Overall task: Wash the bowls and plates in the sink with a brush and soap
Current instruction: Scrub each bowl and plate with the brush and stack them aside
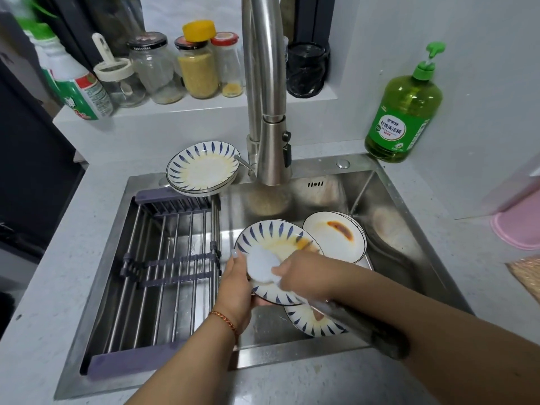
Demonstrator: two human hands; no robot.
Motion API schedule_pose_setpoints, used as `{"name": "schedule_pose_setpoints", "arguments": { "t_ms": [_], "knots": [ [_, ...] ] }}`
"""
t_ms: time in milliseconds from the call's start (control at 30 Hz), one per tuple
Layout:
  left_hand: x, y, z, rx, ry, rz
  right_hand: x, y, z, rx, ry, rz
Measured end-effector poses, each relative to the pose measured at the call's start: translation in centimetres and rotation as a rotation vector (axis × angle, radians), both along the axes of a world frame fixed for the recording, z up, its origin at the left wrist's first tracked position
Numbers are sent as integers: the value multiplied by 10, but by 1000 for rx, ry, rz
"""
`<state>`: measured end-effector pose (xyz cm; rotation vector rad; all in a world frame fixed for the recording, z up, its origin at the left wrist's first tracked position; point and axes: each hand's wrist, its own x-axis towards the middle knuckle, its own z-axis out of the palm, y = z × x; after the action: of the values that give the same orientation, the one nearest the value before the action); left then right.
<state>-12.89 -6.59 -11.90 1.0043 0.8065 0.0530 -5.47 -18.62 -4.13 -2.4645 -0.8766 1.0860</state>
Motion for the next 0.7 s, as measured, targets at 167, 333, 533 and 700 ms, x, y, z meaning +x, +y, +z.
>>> {"name": "schedule_pose_setpoints", "arguments": {
  "t_ms": [167,333,533,700],
  "knots": [
    [-5,5,-12,45,46,39,-12,-26,3,-340,0,296],
    [-11,-11,-24,81,119,-6,13,-32,-28,-419,8,276],
    [-7,-14,-32,35,109,-64,20,-8,-49,-152,-87,-46],
    [-6,-8,-47,5,147,-16,-10,-7,-35,-46,123,16]
  ]
}}
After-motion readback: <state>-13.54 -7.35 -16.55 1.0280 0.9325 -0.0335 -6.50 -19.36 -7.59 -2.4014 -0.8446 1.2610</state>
